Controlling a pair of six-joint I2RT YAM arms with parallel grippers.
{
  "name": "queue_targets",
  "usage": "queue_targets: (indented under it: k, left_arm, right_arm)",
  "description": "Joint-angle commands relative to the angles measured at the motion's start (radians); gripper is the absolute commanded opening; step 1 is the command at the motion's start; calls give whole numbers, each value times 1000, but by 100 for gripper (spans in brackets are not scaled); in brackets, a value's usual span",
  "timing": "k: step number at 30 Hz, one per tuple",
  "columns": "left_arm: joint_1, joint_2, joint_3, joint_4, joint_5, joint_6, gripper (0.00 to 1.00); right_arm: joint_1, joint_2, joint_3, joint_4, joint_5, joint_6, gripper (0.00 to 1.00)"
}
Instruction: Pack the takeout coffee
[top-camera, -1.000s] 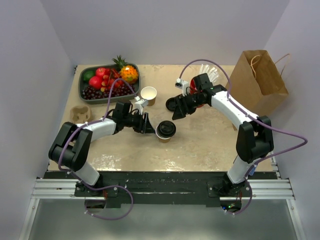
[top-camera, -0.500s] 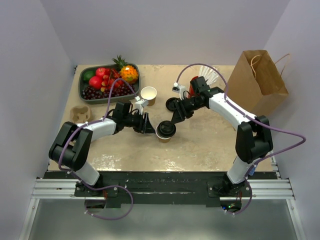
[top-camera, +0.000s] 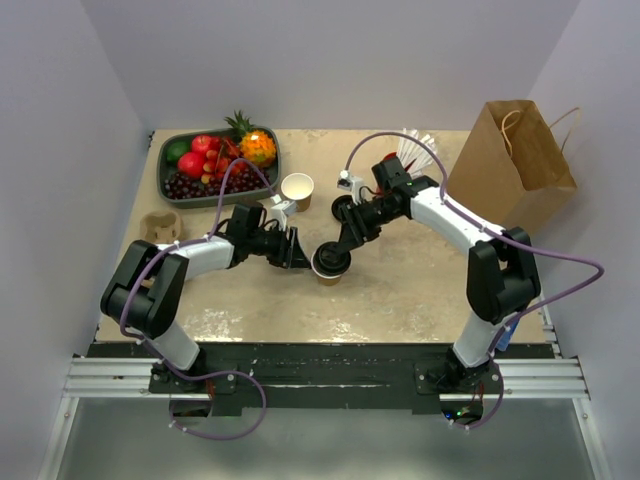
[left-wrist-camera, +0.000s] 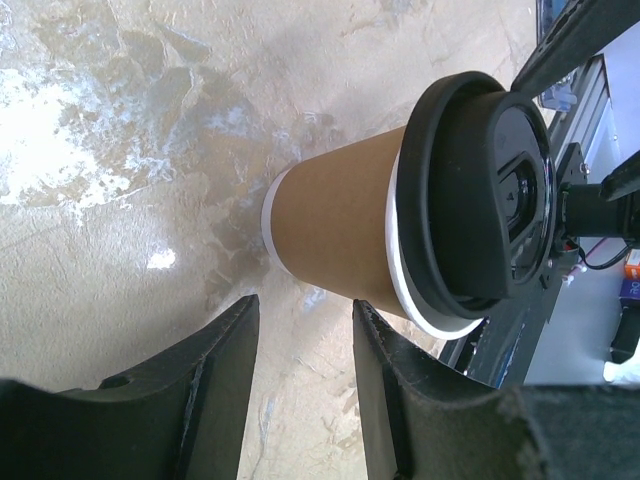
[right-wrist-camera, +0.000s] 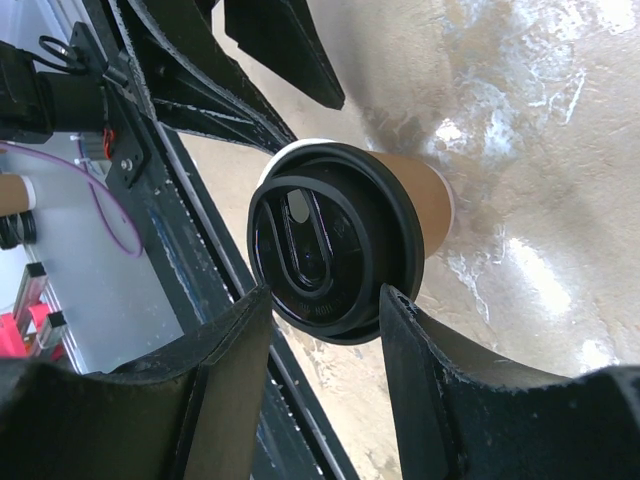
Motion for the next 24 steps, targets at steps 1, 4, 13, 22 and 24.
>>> queue_targets:
  k: [1,4,13,22,24]
  left_arm:
    - [-1,-1,18,38,20,-2,47]
    - [-1,-4,17,40,20,-2,47]
    - [-1,-13,10,38,21,-2,47]
    - [42,-47,30,-83,-26,54,50]
    - [59,-68,29,-124,-5,73,51]
  right_arm:
    - [17,1,8,13,-34,21,51]
    - [23,1,7,16,-38,27,51]
    - [30,15,28,20,-32,32,52]
    - [23,-23,81,-19,-8,-28,54]
    - [14,-34,78,-19,-6,-34,56]
